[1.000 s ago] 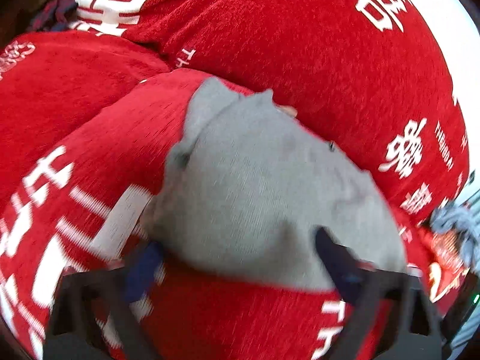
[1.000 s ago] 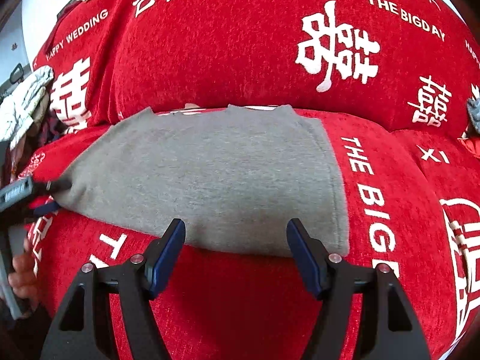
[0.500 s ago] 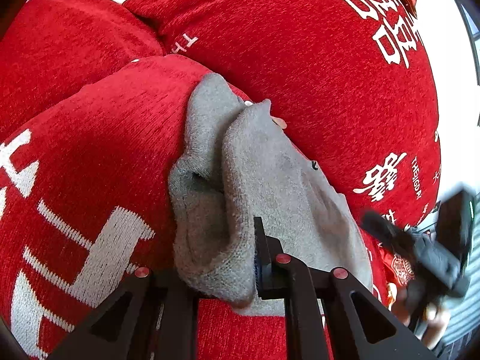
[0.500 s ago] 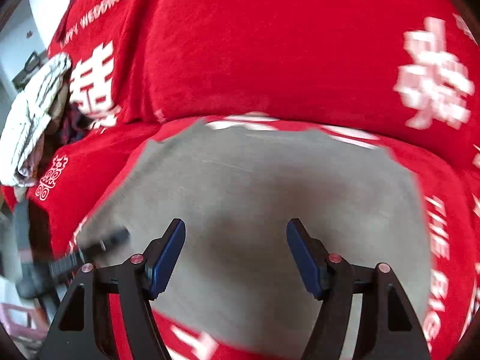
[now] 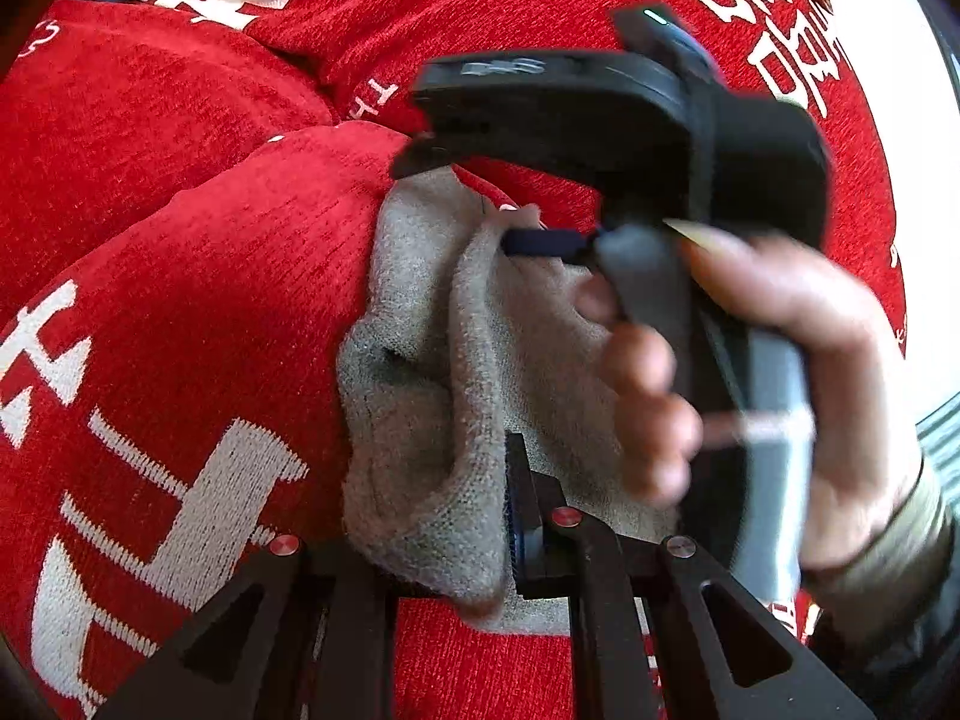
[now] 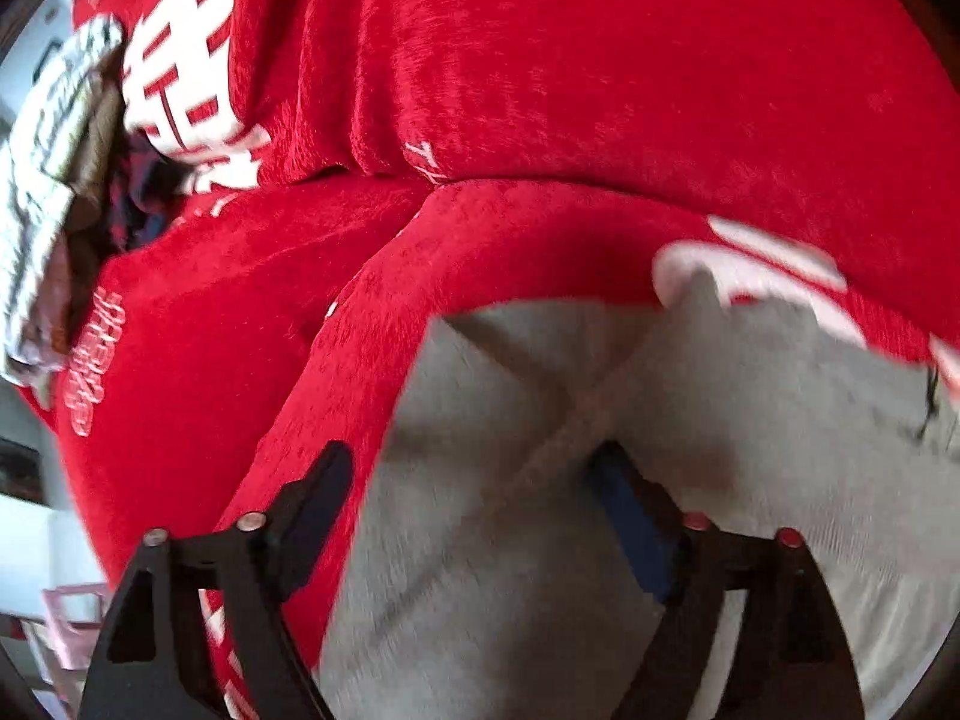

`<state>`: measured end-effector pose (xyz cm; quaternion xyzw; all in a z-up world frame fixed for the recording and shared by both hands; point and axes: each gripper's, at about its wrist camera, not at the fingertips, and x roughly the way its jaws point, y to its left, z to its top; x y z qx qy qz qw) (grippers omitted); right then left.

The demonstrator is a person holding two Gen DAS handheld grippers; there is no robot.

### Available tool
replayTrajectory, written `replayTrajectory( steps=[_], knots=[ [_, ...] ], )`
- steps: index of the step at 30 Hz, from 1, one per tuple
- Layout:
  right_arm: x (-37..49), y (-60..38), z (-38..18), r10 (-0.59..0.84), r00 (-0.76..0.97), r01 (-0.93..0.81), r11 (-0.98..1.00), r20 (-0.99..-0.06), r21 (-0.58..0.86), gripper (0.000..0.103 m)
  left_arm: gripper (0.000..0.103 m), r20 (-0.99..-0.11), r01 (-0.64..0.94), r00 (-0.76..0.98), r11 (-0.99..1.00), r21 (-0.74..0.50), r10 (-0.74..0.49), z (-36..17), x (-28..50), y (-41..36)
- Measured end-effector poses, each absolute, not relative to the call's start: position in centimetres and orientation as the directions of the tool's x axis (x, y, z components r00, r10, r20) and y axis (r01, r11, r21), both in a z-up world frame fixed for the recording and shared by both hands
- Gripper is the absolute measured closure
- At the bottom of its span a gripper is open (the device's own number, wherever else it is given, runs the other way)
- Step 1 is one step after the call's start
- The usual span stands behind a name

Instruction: Fold small clothes

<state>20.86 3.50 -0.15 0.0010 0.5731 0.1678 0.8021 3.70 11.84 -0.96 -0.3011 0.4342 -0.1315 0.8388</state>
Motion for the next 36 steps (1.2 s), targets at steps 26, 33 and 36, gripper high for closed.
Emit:
replayTrajectory(
  steps=[26, 33, 36],
  knots=[
    [21.0, 0.6, 3.0, 0.285, 0.319, -0.305, 0.934, -0.904, 0.187, 0.08, 0.091, -0.752, -0.026, 0.617, 0.95, -0.311, -0.23, 2.2, 2.7, 7.6],
    [20.7, -2.3, 4.7, 0.332, 0.333, -0.294, 0.926, -0.883, 0.237, 0.08, 0.091, -0.764, -0.031, 0.622, 0.97, -0.241, -0.17, 3.5, 2.6, 6.2],
    [20.6, -3.7, 5.4, 0.353, 0.339, -0.286, 0.922, -0.872, 0.262, 0.08, 0.092, -0.761, -0.014, 0.631, 0.979, -0.202, -0.148, 4.5, 2.3, 5.1]
  ],
)
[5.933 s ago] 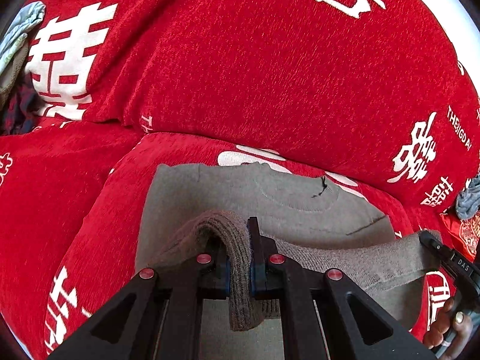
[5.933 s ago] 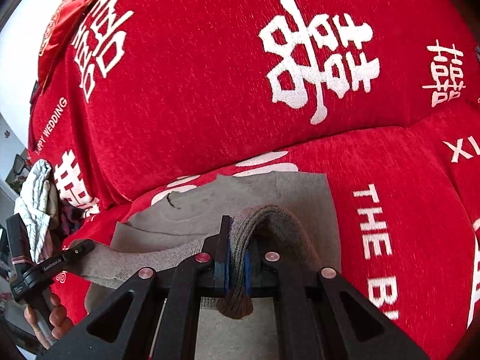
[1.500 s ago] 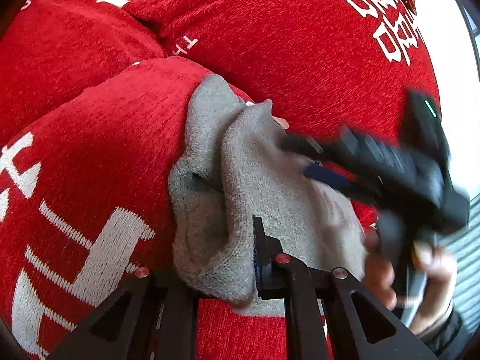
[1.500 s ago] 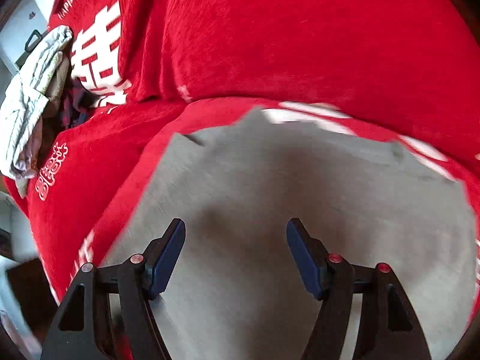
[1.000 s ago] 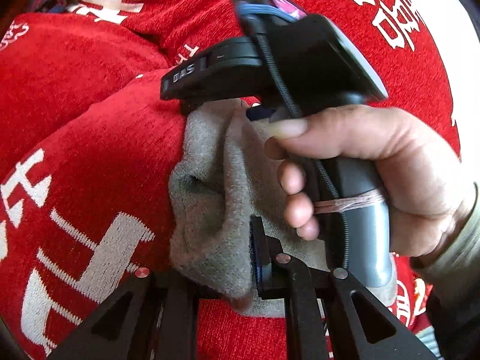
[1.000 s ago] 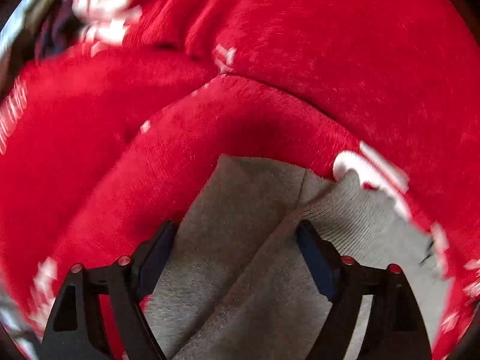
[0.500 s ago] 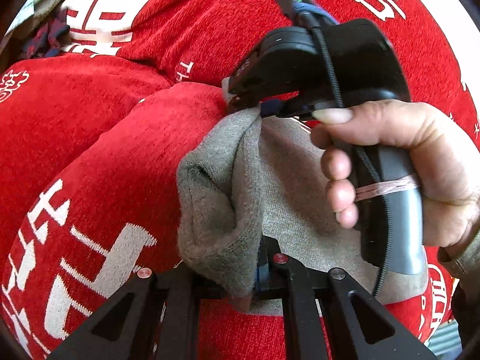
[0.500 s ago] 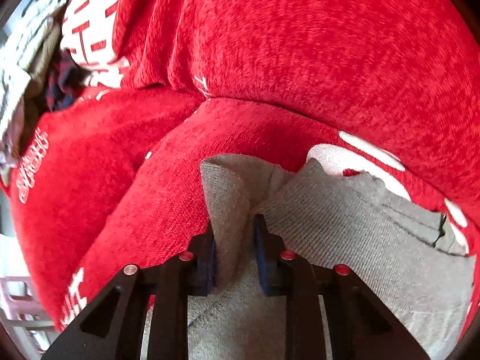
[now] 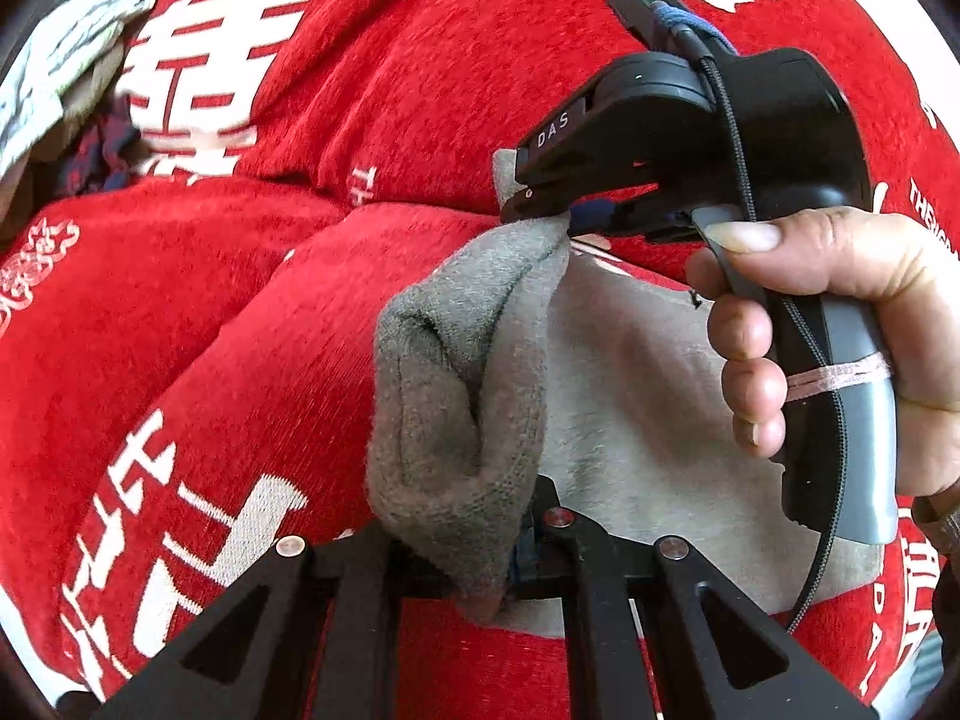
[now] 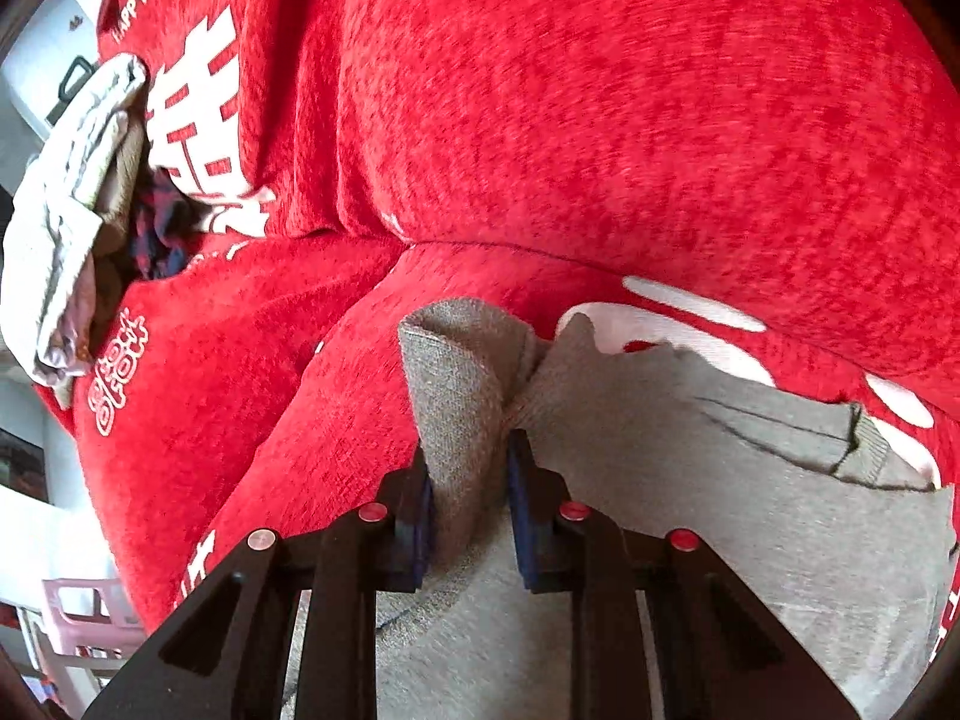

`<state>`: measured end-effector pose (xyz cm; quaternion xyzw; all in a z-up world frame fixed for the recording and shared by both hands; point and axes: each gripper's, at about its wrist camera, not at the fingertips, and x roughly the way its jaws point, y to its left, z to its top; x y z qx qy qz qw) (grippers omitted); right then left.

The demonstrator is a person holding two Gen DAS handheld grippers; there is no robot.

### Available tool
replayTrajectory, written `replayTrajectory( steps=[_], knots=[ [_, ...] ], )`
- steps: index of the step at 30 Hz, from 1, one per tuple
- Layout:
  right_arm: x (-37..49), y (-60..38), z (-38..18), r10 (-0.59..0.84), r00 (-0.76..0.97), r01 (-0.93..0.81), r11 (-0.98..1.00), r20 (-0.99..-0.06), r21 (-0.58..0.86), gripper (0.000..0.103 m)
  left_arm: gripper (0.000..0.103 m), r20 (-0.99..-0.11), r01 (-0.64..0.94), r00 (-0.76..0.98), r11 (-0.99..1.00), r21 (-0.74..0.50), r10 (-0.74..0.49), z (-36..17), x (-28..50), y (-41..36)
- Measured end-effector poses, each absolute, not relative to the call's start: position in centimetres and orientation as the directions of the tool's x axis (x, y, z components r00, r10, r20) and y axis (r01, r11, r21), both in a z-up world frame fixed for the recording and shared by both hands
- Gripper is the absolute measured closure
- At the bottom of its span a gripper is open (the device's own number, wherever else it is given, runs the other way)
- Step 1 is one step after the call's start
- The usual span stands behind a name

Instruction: Fold small clothes

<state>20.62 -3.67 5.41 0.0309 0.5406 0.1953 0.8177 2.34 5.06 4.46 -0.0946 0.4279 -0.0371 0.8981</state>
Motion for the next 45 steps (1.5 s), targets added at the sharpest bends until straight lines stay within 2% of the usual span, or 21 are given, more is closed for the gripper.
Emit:
replayTrajectory(
  steps=[20, 45],
  knots=[
    [20.4, -12.3, 7.6, 0.455, 0.323, -0.281, 0.884, -0.83, 0.375, 0.08, 0.093, -0.766, 0.095, 0.64, 0.995, 0.002, -0.06, 7.0, 1.3, -4.2],
    [18.8, -21.1, 9.1, 0.517, 0.37, -0.241, 0.856, -0.772, 0.458, 0.08, 0.093, -0.757, 0.181, 0.653, 0.978, 0.107, -0.037, 8.8, 0.2, -12.1]
  ],
)
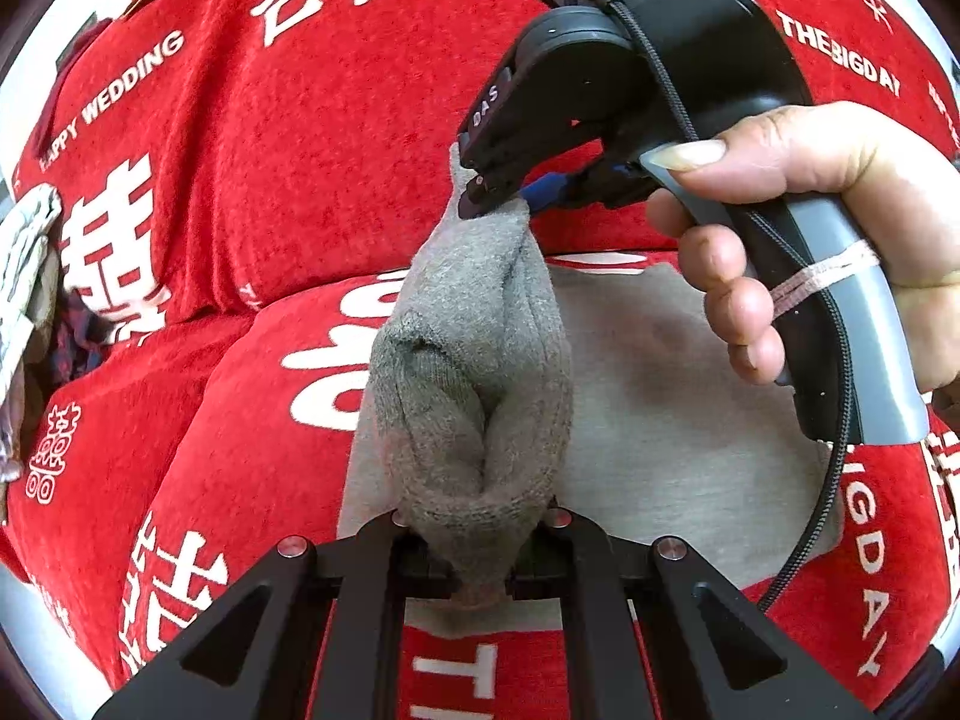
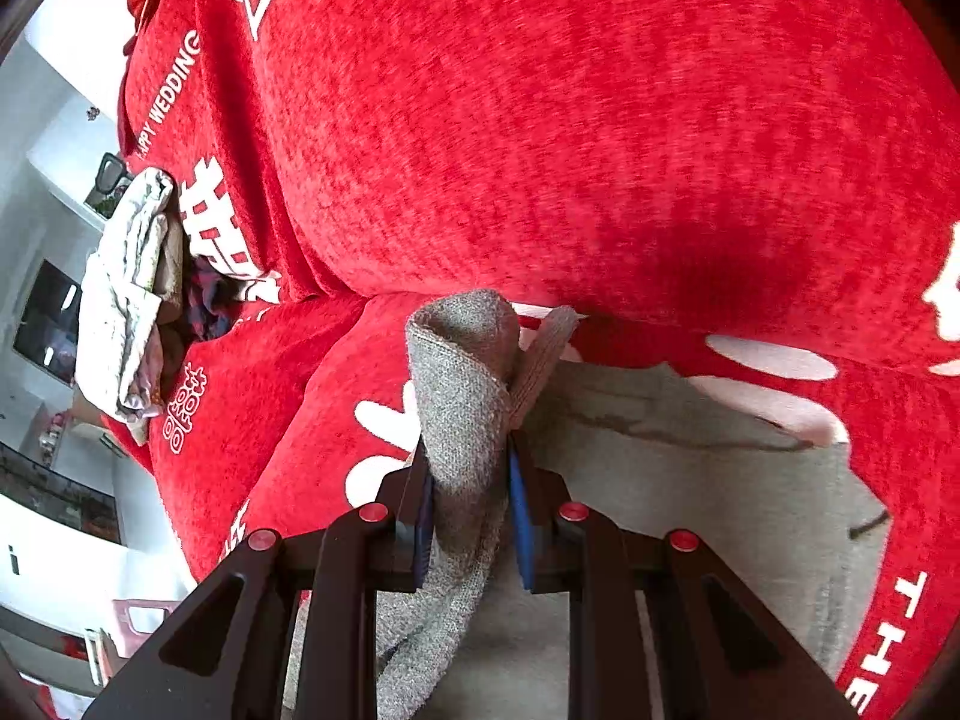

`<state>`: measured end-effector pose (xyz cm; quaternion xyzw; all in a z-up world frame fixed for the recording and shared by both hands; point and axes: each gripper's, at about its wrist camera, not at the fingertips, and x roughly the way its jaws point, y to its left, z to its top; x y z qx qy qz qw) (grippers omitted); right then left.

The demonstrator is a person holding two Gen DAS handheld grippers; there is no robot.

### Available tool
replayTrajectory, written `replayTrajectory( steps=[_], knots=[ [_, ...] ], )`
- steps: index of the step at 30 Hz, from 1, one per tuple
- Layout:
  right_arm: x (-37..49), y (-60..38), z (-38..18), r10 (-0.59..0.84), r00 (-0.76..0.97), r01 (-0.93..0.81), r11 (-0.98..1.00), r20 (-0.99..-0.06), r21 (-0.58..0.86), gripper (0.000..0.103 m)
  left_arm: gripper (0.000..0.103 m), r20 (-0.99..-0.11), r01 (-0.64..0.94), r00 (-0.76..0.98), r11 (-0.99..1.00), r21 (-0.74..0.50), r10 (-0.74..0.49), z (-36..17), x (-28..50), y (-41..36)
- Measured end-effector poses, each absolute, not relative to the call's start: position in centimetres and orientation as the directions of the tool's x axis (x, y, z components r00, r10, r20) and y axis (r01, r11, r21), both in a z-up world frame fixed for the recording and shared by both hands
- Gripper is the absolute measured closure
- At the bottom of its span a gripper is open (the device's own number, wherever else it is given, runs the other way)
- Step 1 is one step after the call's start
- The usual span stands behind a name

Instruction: Fold small clothes

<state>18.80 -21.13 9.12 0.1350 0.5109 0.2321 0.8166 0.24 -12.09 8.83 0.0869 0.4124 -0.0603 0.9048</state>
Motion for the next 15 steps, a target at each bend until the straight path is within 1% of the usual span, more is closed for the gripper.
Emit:
replayTrajectory(
  steps=[15],
  knots=[
    [17.5, -26.4, 9.1, 0.523, 0.397, -0.223, 0.852, -0.754, 0.474, 0.08, 0.093, -0.765, 0.266, 0.641, 0.951, 0.156, -0.054, 8.6, -0.9, -18.3]
  ],
)
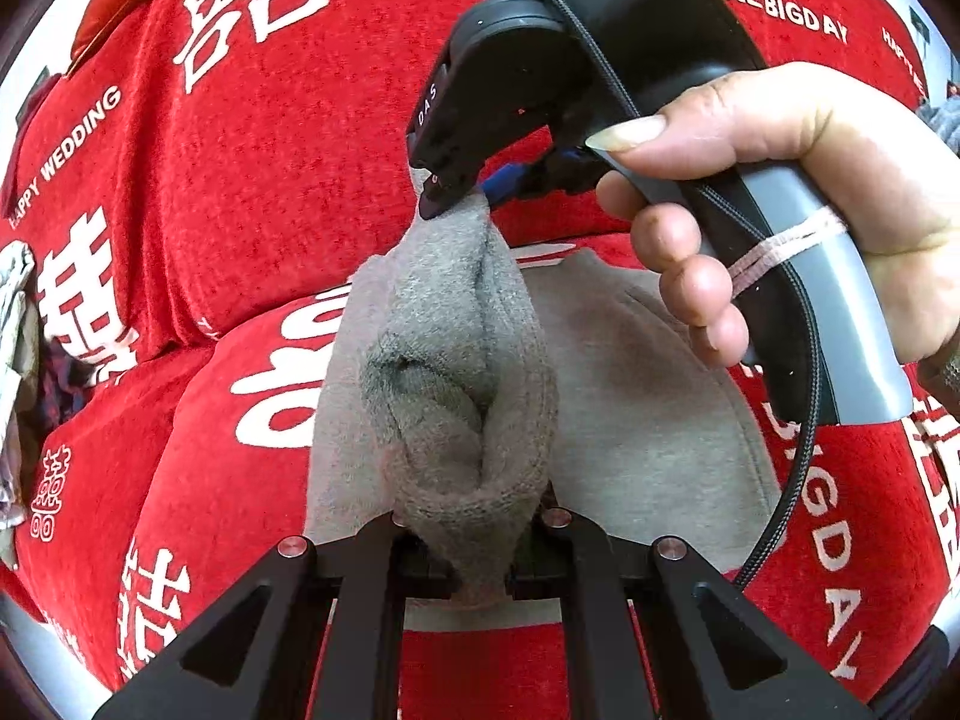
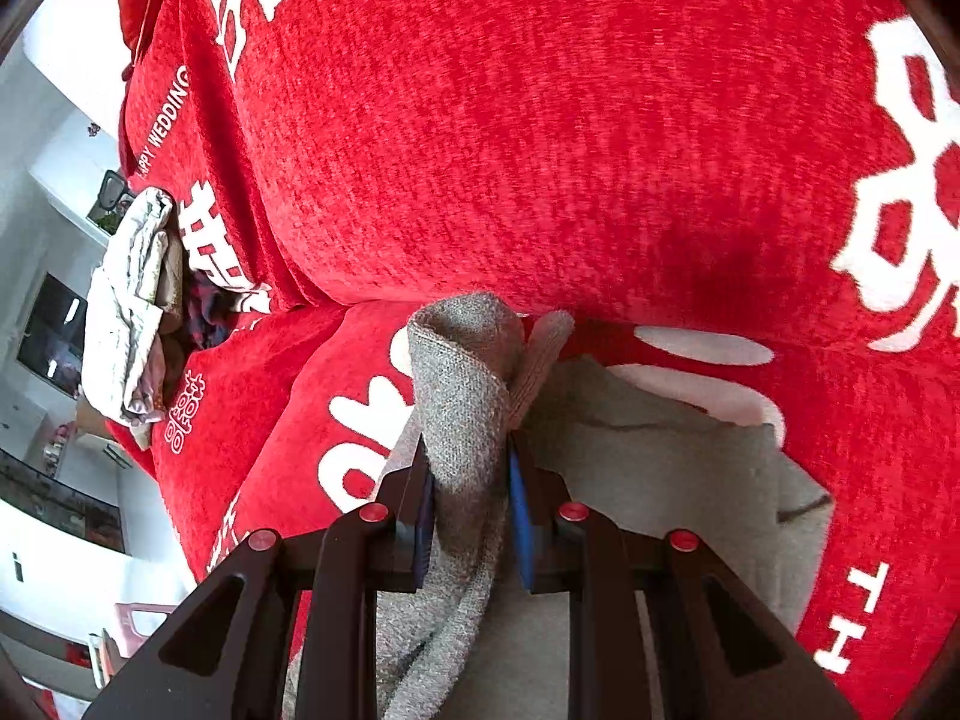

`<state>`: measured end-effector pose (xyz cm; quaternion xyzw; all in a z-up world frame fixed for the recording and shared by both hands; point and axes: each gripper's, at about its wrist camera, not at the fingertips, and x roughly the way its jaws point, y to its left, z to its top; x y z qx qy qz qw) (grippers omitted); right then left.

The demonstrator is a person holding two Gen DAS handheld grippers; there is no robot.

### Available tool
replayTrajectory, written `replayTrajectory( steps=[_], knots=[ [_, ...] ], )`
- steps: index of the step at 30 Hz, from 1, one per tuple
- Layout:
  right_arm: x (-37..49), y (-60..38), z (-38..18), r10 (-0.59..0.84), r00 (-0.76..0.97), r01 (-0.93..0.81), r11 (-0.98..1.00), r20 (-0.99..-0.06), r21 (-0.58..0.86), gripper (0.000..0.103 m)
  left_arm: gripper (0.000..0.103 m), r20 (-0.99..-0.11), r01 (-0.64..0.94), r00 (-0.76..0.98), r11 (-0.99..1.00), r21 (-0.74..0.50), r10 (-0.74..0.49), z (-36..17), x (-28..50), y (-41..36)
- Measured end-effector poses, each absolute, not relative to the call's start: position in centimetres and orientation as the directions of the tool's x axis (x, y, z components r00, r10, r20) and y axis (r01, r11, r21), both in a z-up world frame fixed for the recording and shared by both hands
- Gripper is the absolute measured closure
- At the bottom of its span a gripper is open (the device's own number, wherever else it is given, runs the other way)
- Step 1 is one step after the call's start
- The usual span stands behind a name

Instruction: Fold small clothes

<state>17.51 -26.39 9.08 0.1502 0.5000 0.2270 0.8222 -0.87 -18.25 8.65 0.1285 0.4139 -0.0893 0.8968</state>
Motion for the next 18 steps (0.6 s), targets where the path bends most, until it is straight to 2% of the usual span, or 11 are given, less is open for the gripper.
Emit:
replayTrajectory(
  steps=[18],
  knots=[
    [15.6, -32.5, 8.3, 0.544, 0.432, -0.211, 0.837, -0.719, 0.506, 0.08, 0.093, -0.774, 0.339, 0.631, 0.915, 0.219, -0.049, 7.9, -2.0, -24.0]
  ],
)
